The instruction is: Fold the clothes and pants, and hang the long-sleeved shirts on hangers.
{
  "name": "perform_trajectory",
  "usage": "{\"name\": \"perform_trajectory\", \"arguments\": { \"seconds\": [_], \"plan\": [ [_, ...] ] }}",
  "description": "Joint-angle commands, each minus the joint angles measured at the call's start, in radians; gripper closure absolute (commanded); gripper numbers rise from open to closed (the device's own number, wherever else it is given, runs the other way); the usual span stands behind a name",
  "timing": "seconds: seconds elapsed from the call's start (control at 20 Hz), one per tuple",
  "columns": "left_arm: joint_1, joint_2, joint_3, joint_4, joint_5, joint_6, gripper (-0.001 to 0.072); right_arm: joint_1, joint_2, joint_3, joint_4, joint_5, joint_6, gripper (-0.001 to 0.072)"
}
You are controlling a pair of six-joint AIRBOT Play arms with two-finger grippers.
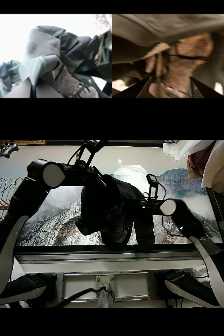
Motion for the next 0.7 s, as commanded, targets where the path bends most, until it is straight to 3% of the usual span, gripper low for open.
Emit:
{"name": "perform_trajectory", "arguments": {
  "seconds": [0.0, 0.05, 0.15, 0.35, 0.45, 0.65],
  "plan": [
    [0.001, 0.017, 0.000, -0.023, -0.055, -0.007, 0.0693, 0.111, 0.010, -0.035, -0.017, -0.236, 0.211, 0.0160],
    [0.001, 0.018, 0.000, -0.030, -0.054, -0.007, 0.0693, 0.138, 0.009, -0.035, -0.019, -0.284, 0.254, 0.0202],
    [0.001, 0.018, 0.000, -0.030, -0.054, -0.007, 0.0693, 0.195, -0.007, -0.035, -0.042, -0.363, 0.322, 0.0421],
    [0.001, 0.020, 0.000, -0.030, -0.055, -0.058, 0.0693, 0.209, -0.082, -0.035, -0.172, -0.469, 0.657, 0.0420],
    [-0.002, 0.025, 0.000, -0.031, -0.056, -0.059, 0.0693, 0.174, -0.120, -0.035, -0.208, -0.465, 0.802, 0.0354],
    [-0.009, 0.028, 0.000, -0.030, -0.056, -0.059, 0.0693, 0.139, -0.134, -0.035, -0.211, -0.461, 0.835, 0.0345]
  ]
}}
